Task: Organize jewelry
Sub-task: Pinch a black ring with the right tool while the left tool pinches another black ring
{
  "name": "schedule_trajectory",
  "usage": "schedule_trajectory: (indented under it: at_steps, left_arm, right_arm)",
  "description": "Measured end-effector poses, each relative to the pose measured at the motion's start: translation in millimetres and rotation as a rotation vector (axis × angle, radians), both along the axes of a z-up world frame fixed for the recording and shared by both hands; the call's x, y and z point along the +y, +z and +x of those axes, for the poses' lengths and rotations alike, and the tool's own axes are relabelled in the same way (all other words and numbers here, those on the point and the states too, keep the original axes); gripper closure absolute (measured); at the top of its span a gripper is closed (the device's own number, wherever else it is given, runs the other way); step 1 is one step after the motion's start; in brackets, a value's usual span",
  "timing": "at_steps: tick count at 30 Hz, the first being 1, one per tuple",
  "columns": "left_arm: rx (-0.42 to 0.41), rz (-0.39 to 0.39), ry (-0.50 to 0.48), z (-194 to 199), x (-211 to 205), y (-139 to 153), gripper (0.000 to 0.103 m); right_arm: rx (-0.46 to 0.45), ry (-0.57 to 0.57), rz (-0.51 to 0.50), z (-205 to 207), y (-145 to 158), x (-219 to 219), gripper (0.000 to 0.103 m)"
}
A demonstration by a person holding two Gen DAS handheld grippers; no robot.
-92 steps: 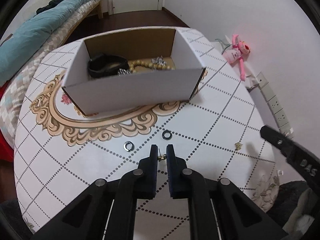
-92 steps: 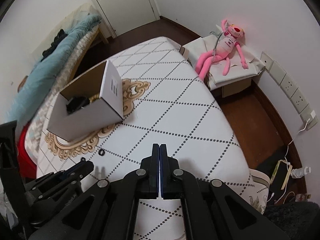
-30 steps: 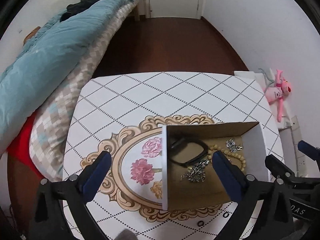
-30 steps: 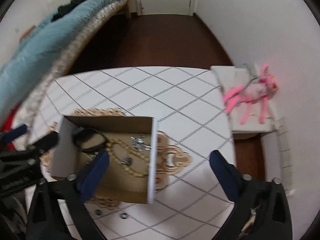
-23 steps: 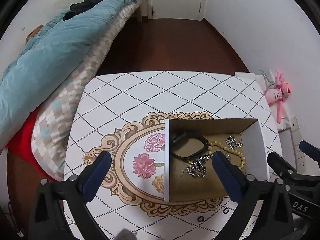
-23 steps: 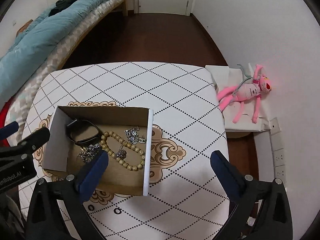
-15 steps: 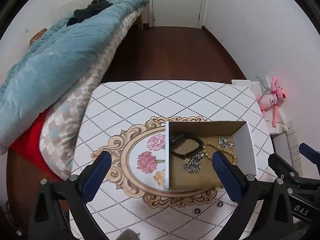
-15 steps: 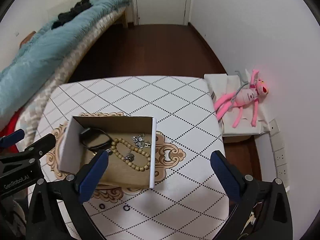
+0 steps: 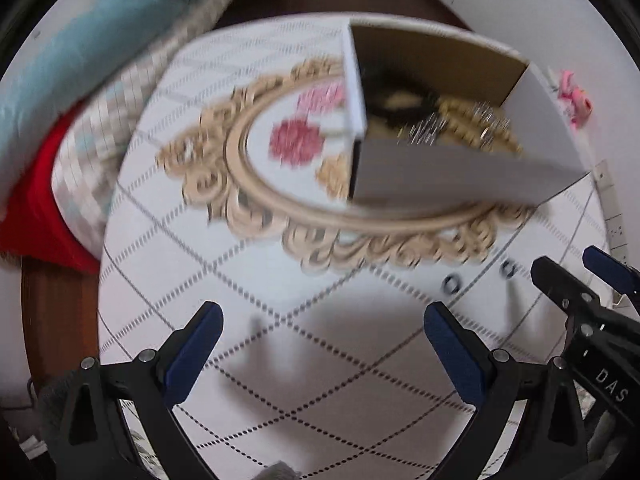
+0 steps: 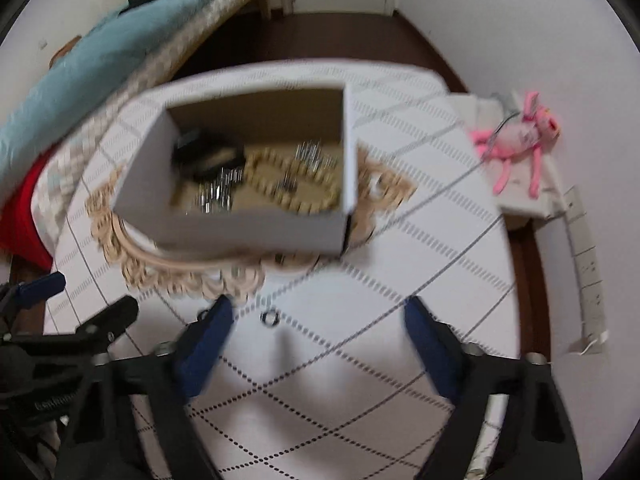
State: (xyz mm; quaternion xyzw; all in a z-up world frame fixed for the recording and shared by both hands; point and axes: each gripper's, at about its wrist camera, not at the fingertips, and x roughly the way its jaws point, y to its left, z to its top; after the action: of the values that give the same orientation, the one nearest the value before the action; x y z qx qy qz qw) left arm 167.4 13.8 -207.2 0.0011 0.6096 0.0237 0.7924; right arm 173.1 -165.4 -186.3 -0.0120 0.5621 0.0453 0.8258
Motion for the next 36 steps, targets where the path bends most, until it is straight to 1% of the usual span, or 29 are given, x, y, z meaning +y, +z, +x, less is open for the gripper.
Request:
schedule_trajectory:
  at_steps: [1, 2, 3, 5, 7, 8, 11, 13, 14, 15, 18, 20, 24, 26, 27, 29, 31, 32, 35, 36]
  left_arm:
    - [0.014, -0.001, 0.007, -1.0, 2.0, -4.6, 0.0]
    - [0.024, 0.0, 0.013, -2.0, 4.2, -8.7, 0.0]
    - [0.028, 0.004, 0.015, -3.0, 5.9, -12.2, 0.0]
    - [0.035, 0.016, 0.022, -3.6, 9.7, -16.7, 0.0]
    - [0.039, 0.02, 0.03, -4.1, 13.0, -19.5, 0.0]
    - [0.041, 0.021, 0.034, -4.1, 14.7, -20.6, 0.0]
    - [0.047, 0.025, 0.043, -4.4, 19.3, -24.0, 0.0]
    - [0.05, 0.027, 0.049, -5.8, 19.9, -25.4, 0.0]
    - [0.051, 0.025, 0.051, -5.5, 23.0, -27.8, 0.0]
    - [0.051, 0.02, 0.051, -5.8, 22.4, -27.9, 0.0]
    - [0.032, 0.022, 0.031, -5.4, 12.5, -25.8, 0.0]
    - [0.015, 0.017, 0.018, -3.8, 3.3, -24.5, 0.0]
    - [-0.012, -0.031, -0.004, 0.6, -18.4, -23.0, 0.001]
    - [-0.035, -0.042, -0.026, 2.2, -29.7, -21.3, 0.001]
    - [-0.046, -0.046, -0.041, 2.7, -35.5, -20.7, 0.003]
    - [-0.058, -0.05, -0.071, 3.7, -46.2, -20.5, 0.017]
    - [-0.062, -0.043, -0.1, 4.7, -57.3, -22.8, 0.023]
    - [-0.064, -0.044, -0.109, 5.3, -59.1, -22.3, 0.03]
    - [-0.063, -0.043, -0.127, 5.6, -65.3, -25.1, 0.039]
    - [-0.074, -0.041, -0.131, 2.8, -69.5, -23.6, 0.042]
  right_arm:
    - [0.008, 0.004, 0.007, -0.4, -5.3, 1.1, 0.026]
    - [0.013, 0.006, 0.007, -1.0, -11.2, 3.0, 0.029]
    - [0.017, 0.01, 0.008, -1.0, -15.4, 4.7, 0.034]
    - [0.031, 0.015, 0.017, -0.4, -24.1, 7.0, 0.038]
    - [0.036, 0.02, 0.021, 1.0, -30.7, 9.8, 0.045]
    - [0.039, 0.025, 0.023, 0.8, -34.0, 11.8, 0.05]
    - [0.015, 0.036, 0.001, -1.1, -35.9, 17.8, 0.058]
    - [-0.001, 0.046, -0.025, -2.9, -36.0, 23.1, 0.07]
    - [-0.01, 0.05, -0.045, -4.4, -35.9, 25.4, 0.084]
    - [-0.015, 0.052, -0.045, -5.2, -35.4, 26.6, 0.09]
    - [-0.019, 0.031, -0.009, -8.8, -33.9, 20.5, 0.09]
    - [-0.028, -0.003, 0.016, -11.5, -29.7, 8.8, 0.09]
    - [-0.046, -0.08, 0.046, -18.2, -19.4, -22.0, 0.09]
    - [-0.044, -0.116, 0.052, -21.8, -18.2, -36.3, 0.09]
    - [-0.045, -0.13, 0.051, -22.9, -18.5, -41.5, 0.09]
    - [-0.042, -0.156, 0.052, -24.2, -19.2, -51.9, 0.09]
    - [-0.038, -0.176, 0.054, -25.5, -20.4, -61.4, 0.09]
    - [-0.038, -0.184, 0.055, -26.2, -20.9, -65.1, 0.09]
    - [-0.04, -0.195, 0.056, -27.7, -21.9, -69.4, 0.09]
    - [-0.041, -0.198, 0.057, -28.0, -21.5, -71.0, 0.09]
